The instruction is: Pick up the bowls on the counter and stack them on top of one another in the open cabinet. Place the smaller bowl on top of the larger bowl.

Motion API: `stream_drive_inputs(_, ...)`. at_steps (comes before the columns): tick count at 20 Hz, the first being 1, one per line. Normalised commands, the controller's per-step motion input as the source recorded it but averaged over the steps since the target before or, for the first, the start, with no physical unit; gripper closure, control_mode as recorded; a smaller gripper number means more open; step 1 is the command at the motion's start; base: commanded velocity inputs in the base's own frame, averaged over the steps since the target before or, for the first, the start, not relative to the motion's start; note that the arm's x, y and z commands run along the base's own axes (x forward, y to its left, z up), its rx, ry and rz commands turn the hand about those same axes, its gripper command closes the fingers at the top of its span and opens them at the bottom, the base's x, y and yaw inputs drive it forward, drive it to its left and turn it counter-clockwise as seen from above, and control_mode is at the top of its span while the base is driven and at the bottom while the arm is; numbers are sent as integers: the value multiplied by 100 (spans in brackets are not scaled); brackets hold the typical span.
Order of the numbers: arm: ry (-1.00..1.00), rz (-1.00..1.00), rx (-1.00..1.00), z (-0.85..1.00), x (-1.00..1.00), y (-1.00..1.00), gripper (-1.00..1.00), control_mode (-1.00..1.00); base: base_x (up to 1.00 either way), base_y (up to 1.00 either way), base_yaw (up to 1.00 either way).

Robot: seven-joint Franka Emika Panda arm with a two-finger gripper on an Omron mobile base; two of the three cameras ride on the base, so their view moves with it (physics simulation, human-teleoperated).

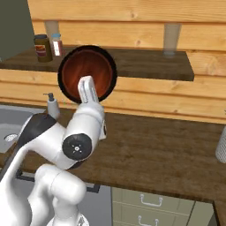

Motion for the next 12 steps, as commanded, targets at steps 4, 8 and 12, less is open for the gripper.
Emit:
stream_drive_inputs(4, 41, -11, 0, 89, 100, 46, 100, -100, 0, 0, 0)
stream_drive_inputs(8, 46, -9, 0, 97, 100, 24, 100, -100, 0, 0, 0)
stream_drive_inputs(12, 45, -7, 0, 76, 100, 10, 100, -100, 0, 0, 0)
